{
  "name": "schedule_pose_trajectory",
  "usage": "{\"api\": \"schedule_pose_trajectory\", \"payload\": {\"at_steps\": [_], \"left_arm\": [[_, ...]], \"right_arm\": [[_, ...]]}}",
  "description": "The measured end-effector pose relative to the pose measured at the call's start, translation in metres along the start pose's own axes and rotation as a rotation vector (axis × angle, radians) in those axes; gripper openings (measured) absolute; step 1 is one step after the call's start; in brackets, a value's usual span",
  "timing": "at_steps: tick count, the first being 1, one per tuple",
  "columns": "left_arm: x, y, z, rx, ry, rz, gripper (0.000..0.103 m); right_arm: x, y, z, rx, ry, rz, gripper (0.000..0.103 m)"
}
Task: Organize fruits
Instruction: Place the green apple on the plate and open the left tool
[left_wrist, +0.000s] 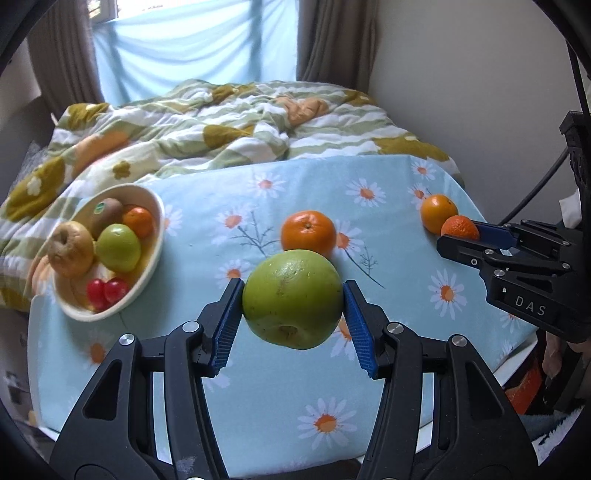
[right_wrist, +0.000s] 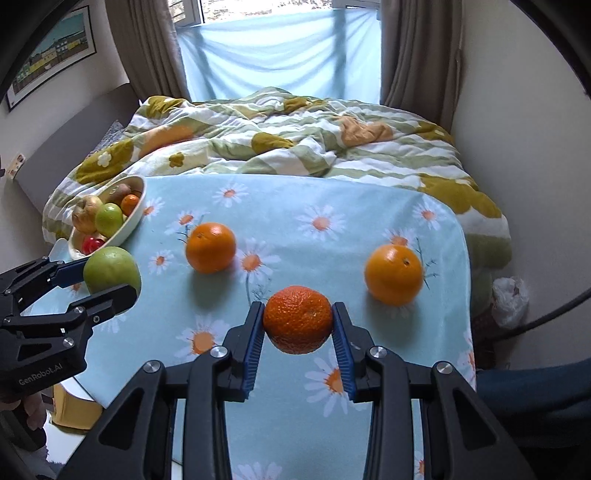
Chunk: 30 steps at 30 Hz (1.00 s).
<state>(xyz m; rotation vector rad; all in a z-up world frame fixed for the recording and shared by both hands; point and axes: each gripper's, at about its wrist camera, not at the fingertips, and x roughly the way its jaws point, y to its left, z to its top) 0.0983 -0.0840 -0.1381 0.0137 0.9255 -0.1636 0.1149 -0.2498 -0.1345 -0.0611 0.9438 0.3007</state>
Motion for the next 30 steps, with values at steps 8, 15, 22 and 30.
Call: {"api": "schedule_pose_trajectory", "payload": {"at_steps": [8, 15, 22, 30], "left_arm": [[-0.027, 0.063, 0.004, -0.059, -0.035, 0.067, 0.060], [-0.036, 0.117, 0.005, -0.081, -0.043, 0.090, 0.060], [-0.028, 0.167, 0.006, -0.089, -0.026, 0.091, 0.060], [-0.003, 0.213, 0.004, -0.067, 0.025, 0.083, 0.060]], "right_arm": [[0.004, 0.058, 0.029, -0.059, -0.017, 0.081, 0.033], [0.012, 0.106, 0.048, -0.085, -0.023, 0.112, 0.033], [0.027, 0.148, 0.062, -0.076, -0.005, 0.117, 0.033], [0.054, 0.180, 0.070, -0.043, 0.031, 0.104, 0.033]]}}
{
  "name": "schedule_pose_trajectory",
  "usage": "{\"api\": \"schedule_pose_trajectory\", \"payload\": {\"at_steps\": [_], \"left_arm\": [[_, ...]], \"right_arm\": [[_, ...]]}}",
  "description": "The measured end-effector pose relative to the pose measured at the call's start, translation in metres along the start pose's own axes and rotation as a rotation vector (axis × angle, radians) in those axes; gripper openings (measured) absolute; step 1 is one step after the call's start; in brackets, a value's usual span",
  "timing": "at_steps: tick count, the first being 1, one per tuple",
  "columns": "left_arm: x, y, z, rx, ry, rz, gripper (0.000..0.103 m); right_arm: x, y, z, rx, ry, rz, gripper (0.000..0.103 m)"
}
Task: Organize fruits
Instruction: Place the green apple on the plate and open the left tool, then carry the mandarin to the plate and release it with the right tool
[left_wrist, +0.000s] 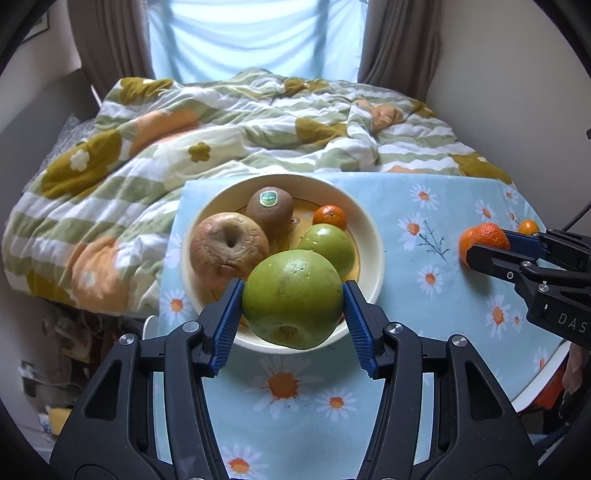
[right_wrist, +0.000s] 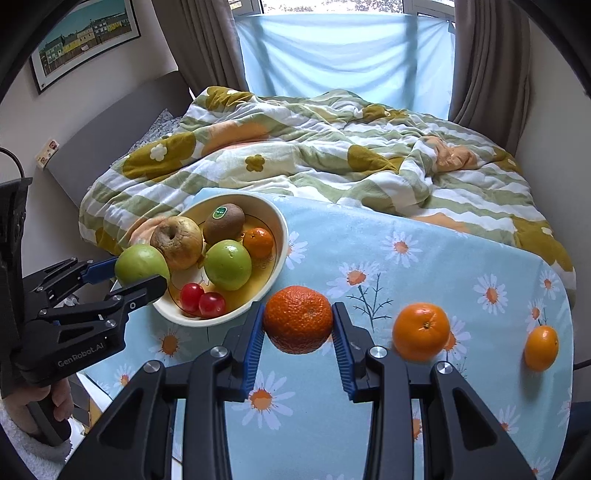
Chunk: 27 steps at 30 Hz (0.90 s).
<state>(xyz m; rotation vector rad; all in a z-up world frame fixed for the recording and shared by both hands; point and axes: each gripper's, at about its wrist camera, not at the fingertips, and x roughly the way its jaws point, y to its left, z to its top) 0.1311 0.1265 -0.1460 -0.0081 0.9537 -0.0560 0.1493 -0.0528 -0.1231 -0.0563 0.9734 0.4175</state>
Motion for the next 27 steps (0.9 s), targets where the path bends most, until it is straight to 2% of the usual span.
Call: {"api": "schedule_pose_trajectory", "payload": {"at_steps": [12, 16, 17, 18, 19, 20, 27], "left_arm": [[0.028, 0.019, -0.005, 0.108, 0.018, -0.027, 0.060], [0.031, 0.022, -0.007, 0.105, 0.011, -0.075, 0.061], [0.031, 0.022, -0.007, 0.103, 0.006, -0.069, 0.072], [0.029, 0.023, -0.006, 0.103, -0.002, -0.070, 0.090], [0.027, 0.022, -0.006, 0.103, -0.012, -0.071, 0.099], [0.025, 0.022, -0.005, 0.100, -0.024, -0.072, 0.103], [0.017, 0.021, -0.003, 0.071, -0.022, -0.074, 0.103]], "right_arm": [[0.020, 0.026, 0.004, 0.063, 0.010, -0.058, 0.033], [0.020, 0.028, 0.001, 0.080, 0.011, -0.080, 0.033], [0.020, 0.028, 0.000, 0.085, 0.010, -0.085, 0.033], [0.020, 0.027, 0.000, 0.089, 0.010, -0.089, 0.033], [0.020, 0.027, -0.001, 0.093, 0.011, -0.093, 0.033], [0.020, 0.027, -0.001, 0.096, 0.013, -0.097, 0.033], [0.014, 0.024, 0.001, 0.081, 0.011, -0.101, 0.033]]}}
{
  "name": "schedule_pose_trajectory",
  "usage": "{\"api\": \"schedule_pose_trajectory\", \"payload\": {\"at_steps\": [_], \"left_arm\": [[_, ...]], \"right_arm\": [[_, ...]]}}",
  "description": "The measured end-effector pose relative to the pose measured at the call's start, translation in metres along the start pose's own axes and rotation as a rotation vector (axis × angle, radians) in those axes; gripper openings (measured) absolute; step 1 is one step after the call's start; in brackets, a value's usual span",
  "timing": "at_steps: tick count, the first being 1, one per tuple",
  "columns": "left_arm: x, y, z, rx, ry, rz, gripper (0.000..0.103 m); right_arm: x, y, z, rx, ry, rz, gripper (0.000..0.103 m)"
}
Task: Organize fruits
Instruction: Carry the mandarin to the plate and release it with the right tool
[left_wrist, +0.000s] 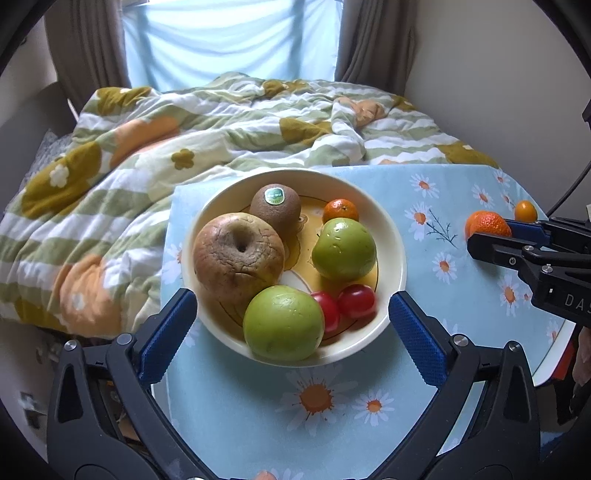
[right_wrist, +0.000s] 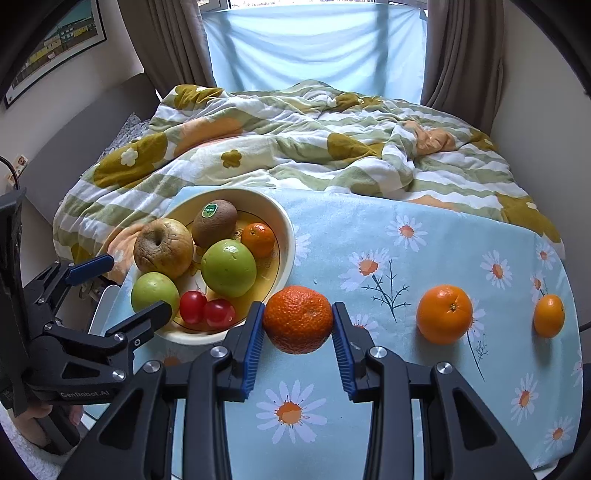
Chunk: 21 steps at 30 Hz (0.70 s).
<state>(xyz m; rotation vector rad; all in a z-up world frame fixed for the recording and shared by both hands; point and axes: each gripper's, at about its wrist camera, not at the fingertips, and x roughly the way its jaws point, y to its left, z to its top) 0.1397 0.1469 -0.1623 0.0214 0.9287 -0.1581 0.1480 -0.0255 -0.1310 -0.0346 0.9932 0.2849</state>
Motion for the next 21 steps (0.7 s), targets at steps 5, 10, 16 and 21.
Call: {"api": "schedule_pose_trajectory", "payload": {"at_steps": [5, 10, 16, 21], "left_arm": [[-0.014, 0.002, -0.001, -0.028, -0.004, 0.017, 0.103], [-0.025, 0.003, -0.004, -0.046, 0.007, 0.048, 0.103], [-0.041, 0.004, -0.003, -0.070, -0.010, 0.082, 0.103], [-0.044, 0.003, -0.006, -0.094, -0.006, 0.100, 0.103]], "right_arm": [[-0.004, -0.001, 0.008, -0.023, -0.013, 0.020, 0.033], [-0.004, -0.001, 0.021, -0.055, -0.024, 0.071, 0.033], [0.006, 0.001, 0.040, -0.101, -0.021, 0.133, 0.033], [0.026, 0.003, 0.049, -0.132, 0.008, 0.166, 0.033]]}}
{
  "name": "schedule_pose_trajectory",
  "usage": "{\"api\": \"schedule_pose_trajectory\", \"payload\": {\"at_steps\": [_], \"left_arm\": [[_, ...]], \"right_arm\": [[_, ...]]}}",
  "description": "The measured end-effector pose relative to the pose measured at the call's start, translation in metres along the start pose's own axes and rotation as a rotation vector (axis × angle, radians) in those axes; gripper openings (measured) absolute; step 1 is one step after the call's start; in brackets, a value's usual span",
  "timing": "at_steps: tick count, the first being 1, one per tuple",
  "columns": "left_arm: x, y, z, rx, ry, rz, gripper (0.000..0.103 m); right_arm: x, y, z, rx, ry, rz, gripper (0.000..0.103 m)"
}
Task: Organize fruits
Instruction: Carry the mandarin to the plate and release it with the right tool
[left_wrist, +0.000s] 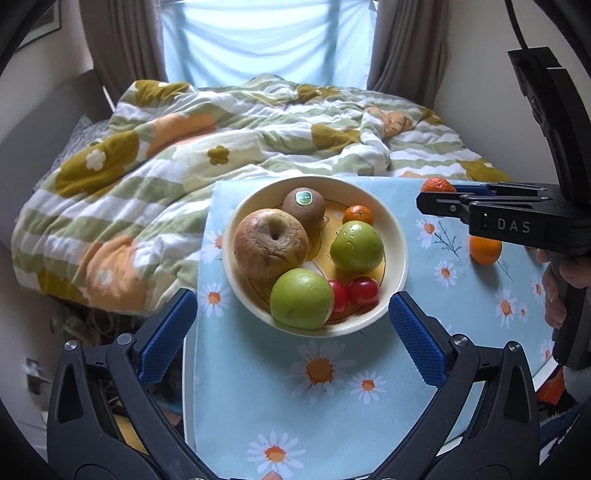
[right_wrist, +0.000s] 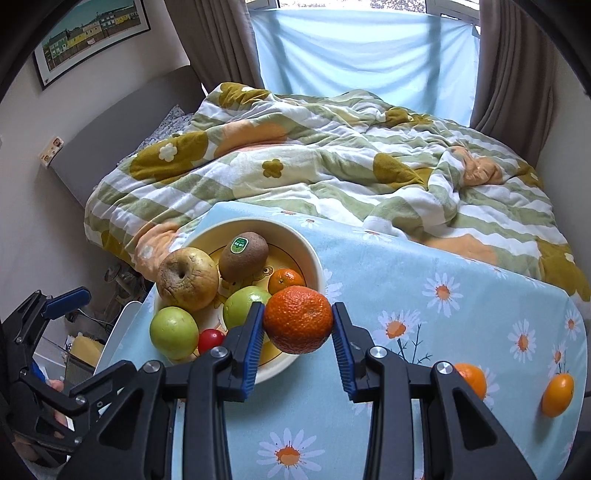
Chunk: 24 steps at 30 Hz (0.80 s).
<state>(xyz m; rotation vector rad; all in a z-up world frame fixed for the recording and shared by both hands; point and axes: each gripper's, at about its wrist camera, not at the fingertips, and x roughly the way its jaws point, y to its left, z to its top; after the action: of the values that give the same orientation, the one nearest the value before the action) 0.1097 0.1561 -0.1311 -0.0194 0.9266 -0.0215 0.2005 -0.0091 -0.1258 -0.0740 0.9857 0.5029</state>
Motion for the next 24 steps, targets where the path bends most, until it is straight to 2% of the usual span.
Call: {"api": "schedule_pose_trajectory", "payload": {"at_steps": [15, 16, 18, 19, 20, 21, 24], "left_arm": [[0.017, -0.003, -0.015, -0.055, 0.049, 0.027, 0.103], [0.018, -0.004, -0.016, -0.055, 0.052, 0.028, 0.103], [0.018, -0.003, -0.017, -0.055, 0.056, 0.030, 0.103], [0.018, -0.004, -0.017, -0.055, 0.058, 0.030, 0.103], [0.017, -0.003, -0.017, -0.056, 0.057, 0.029, 0.103], [0.017, -0.003, -0.017, -0.056, 0.058, 0.029, 0.103], [0.016, -0.003, -0.017, -0.053, 0.055, 0.029, 0.103]], "right_arm": [[0.041, -0.009, 0.008, -0.006, 0.047, 0.068, 0.035], [0.042, -0.009, 0.008, -0.005, 0.051, 0.065, 0.040], [0.041, -0.009, 0.008, -0.002, 0.040, 0.078, 0.072], [0.039, -0.009, 0.009, 0.002, 0.030, 0.088, 0.080], [0.038, -0.009, 0.009, 0.001, 0.023, 0.091, 0.093], [0.036, -0.008, 0.008, -0.003, 0.016, 0.087, 0.098], [0.033, -0.006, 0.007, -0.013, 0.007, 0.073, 0.100]]}}
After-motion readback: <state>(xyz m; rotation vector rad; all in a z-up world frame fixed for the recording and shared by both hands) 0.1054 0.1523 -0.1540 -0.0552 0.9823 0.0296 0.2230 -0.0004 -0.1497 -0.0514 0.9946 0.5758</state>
